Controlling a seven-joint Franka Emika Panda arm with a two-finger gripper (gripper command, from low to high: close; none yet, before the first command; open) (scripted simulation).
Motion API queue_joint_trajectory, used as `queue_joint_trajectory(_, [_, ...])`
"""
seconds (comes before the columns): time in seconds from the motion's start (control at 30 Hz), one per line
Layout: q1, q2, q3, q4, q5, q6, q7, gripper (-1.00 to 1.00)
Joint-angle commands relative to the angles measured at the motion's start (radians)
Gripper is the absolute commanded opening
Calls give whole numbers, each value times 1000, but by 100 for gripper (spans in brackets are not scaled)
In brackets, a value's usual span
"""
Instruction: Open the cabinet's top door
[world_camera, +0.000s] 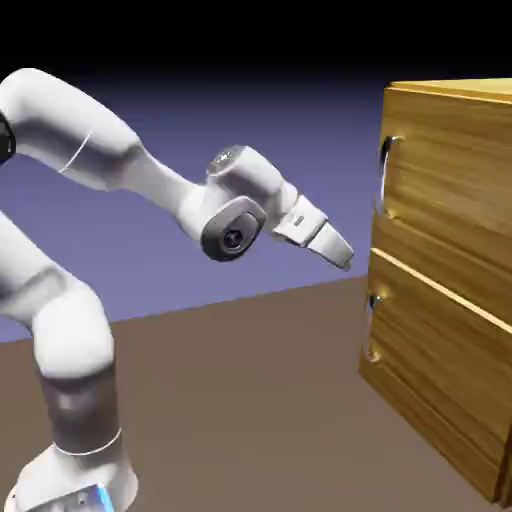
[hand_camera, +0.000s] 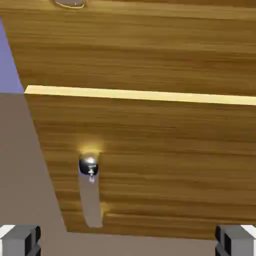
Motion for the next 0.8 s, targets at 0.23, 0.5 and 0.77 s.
queue_joint_trajectory(0.23, [-130, -33, 131, 60, 348, -30, -258, 0])
queue_joint_trajectory(0.5, [-260, -65, 261, 119, 696, -60, -515, 0])
queue_joint_trajectory(0.77, [-390, -98, 392, 179, 1044, -91, -773, 0])
